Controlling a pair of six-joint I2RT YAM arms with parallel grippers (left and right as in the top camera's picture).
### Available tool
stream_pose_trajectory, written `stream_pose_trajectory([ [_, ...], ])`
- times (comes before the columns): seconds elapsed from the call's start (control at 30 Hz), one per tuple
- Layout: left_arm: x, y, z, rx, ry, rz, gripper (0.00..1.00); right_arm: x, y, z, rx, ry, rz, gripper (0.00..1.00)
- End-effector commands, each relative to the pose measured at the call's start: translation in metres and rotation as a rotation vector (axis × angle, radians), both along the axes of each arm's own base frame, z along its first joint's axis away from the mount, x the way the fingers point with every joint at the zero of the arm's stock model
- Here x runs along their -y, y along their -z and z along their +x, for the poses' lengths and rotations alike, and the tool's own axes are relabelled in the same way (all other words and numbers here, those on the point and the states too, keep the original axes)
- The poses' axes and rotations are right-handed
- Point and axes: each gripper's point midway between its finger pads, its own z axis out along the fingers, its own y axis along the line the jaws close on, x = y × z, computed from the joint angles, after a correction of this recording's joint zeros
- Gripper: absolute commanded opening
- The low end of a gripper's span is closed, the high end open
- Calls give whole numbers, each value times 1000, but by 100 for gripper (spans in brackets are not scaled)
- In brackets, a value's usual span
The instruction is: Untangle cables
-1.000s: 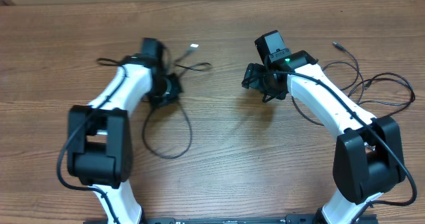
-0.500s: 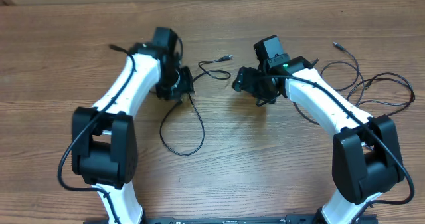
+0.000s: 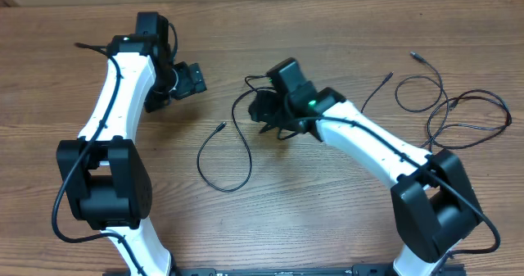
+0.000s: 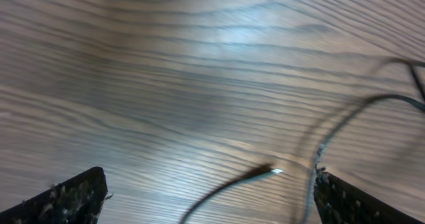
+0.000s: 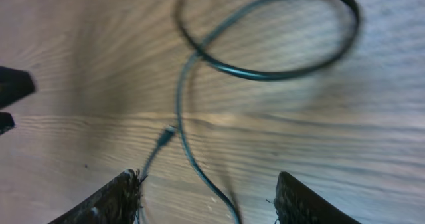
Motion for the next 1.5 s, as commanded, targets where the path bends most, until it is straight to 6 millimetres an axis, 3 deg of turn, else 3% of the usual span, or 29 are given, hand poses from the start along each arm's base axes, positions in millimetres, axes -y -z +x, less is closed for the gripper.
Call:
stream_pose_trajectory([
  [0.0,-10,-2,2,10,3,73,100,-11,2,4,95,54,-67,64],
  [0.17,-10,-2,2,11,3,72,100,-37,14,6,163,35,-72,61],
  [0.5,-10,-2,2,11,4,72,100,-49,66,14,147,27,-88,62],
  [0.97,-10,-2,2,11,4,72,100,-61,63,24,228,-37,-76,56],
  [1.47,-10,-2,2,11,4,72,100,-62,86,19,198,-50,-104,34],
])
